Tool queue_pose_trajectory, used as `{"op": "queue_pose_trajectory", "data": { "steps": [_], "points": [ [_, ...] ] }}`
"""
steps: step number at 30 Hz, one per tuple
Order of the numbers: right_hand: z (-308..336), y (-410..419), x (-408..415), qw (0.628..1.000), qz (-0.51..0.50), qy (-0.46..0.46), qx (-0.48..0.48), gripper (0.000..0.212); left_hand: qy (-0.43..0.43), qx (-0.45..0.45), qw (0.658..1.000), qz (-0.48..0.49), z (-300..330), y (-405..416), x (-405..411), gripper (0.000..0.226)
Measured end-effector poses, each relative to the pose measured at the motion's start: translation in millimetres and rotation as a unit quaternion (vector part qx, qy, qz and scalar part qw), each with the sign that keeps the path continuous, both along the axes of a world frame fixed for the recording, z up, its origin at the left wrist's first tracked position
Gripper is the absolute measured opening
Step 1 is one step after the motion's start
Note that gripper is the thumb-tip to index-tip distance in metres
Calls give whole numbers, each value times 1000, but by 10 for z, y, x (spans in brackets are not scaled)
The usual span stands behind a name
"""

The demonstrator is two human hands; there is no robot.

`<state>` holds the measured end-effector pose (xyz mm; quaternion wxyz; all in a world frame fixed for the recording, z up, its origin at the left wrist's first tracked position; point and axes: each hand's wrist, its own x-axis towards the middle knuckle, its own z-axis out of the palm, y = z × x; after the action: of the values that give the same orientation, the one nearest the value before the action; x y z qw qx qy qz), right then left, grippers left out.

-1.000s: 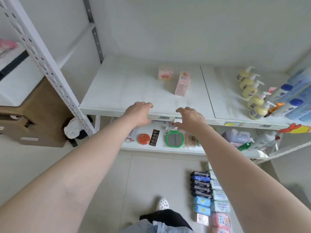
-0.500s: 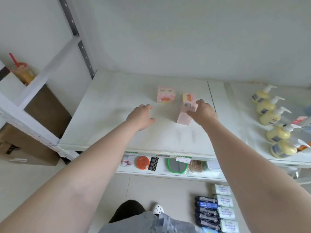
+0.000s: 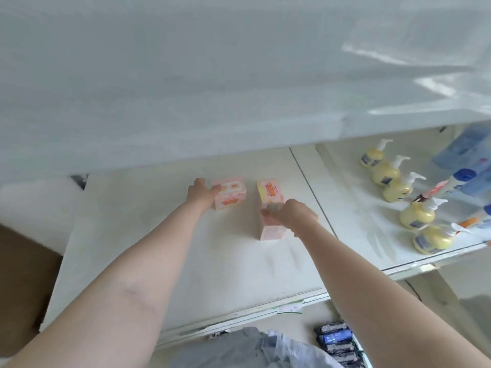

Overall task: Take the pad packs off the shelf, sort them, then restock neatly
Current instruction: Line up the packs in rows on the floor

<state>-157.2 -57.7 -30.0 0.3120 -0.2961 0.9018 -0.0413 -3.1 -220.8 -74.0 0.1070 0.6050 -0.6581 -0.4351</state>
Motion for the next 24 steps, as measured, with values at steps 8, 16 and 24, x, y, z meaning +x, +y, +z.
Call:
{"op": "queue_pose_trajectory", "data": {
  "steps": [8, 16, 24],
  "points": [
    [-66, 75, 61, 999, -7, 2, -39, 49, 75, 59, 995, 22, -538, -194, -171, 66],
    [-74, 366, -80, 993, -45, -59, -89, 42, 95, -34, 994, -40, -309, 509, -111, 65],
    [-129, 688, -248, 917, -110, -311, -223, 41, 168, 57, 984, 19, -139, 599, 161, 47]
  ]
}}
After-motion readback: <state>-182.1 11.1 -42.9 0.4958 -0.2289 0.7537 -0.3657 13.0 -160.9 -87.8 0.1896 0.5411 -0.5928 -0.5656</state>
